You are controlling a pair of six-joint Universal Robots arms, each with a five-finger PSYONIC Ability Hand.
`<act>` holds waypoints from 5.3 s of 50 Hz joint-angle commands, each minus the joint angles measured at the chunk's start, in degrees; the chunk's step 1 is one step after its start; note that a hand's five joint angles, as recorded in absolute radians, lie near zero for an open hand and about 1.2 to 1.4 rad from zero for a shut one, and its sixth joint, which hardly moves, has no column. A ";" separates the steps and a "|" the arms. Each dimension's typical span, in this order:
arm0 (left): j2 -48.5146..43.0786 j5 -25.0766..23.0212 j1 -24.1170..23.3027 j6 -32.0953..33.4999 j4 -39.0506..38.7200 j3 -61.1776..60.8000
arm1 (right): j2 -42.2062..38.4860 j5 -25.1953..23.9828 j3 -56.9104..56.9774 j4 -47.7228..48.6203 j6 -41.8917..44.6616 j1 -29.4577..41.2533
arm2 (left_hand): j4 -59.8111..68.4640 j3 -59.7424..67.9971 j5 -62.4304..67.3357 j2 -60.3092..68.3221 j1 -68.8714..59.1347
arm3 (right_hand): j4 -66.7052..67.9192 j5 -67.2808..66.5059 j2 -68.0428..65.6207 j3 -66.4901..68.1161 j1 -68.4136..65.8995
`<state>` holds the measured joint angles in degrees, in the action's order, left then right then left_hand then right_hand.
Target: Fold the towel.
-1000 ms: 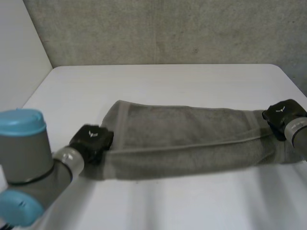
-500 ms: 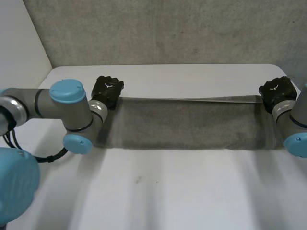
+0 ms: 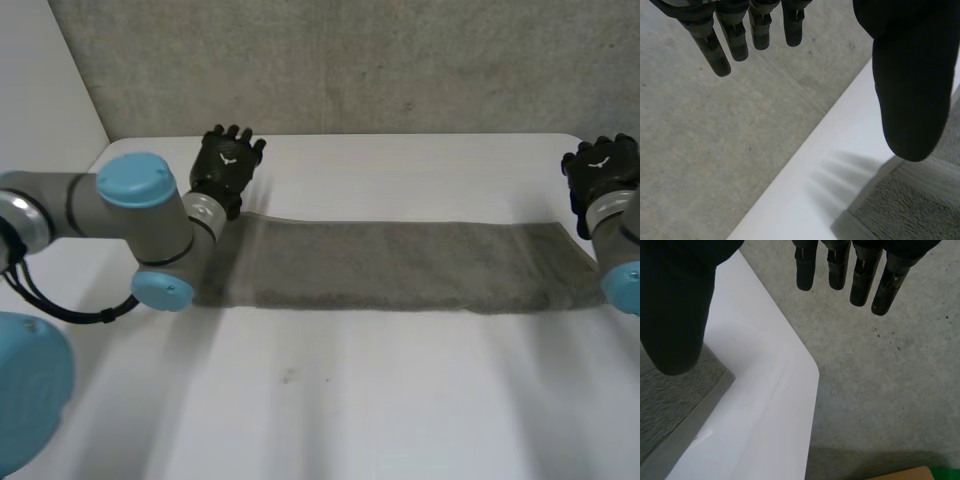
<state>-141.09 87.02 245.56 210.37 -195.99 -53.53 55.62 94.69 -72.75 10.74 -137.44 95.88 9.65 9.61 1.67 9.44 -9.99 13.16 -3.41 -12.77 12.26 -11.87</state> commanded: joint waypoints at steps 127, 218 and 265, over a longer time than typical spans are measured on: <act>14.00 -0.27 -5.97 -15.42 -4.13 -30.76 | 3.00 -5.57 -20.94 3.15 -19.18 15.65 | 1.41 1.44 -0.62 1.61 -1.07 | 40.49 -40.24 -40.88 41.39 -41.78; 30.43 -0.01 -0.78 -14.55 -4.13 -49.30 | 2.57 -13.13 -9.61 11.14 -5.21 28.18 | 0.40 0.43 -1.62 0.60 -0.06 | 66.84 -66.59 -67.23 67.74 -68.13; 14.35 -0.01 -10.98 -36.87 3.69 -18.36 | -0.78 -16.56 -1.34 -5.73 -39.66 21.19 | 3.26 3.29 1.24 3.46 -2.92 | -3.16 3.41 2.77 -2.26 1.87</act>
<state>-118.66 87.05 235.74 176.98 -196.17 -78.92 59.96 78.44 -79.42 8.00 -177.38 117.80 10.79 10.90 1.57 10.89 -10.87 13.19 -3.21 -12.76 12.27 -11.87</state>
